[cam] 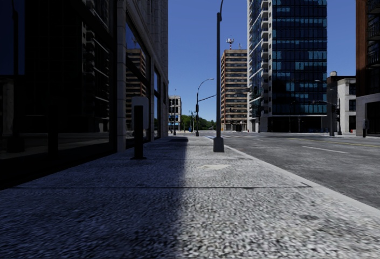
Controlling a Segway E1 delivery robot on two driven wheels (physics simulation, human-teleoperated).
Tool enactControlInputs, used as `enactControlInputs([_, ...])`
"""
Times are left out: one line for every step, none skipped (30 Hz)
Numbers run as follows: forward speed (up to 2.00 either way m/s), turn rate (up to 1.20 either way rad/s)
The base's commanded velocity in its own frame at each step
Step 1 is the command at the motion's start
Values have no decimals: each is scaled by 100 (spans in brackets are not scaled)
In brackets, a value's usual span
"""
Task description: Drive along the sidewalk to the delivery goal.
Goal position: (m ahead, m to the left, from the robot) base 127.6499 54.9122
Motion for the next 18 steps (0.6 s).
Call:
enactControlInputs([200,0])
enactControlInputs([200,0])
enactControlInputs([200,0])
enactControlInputs([200,0])
enactControlInputs([200,0])
enactControlInputs([200,0])
enactControlInputs([200,0])
enactControlInputs([200,0])
enactControlInputs([200,0])
enactControlInputs([200,0])
enactControlInputs([200,0])
enactControlInputs([200,0])
enactControlInputs([200,0])
enactControlInputs([200,0])
enactControlInputs([200,0])
enactControlInputs([200,0])
enactControlInputs([200,0])
enactControlInputs([200,0])
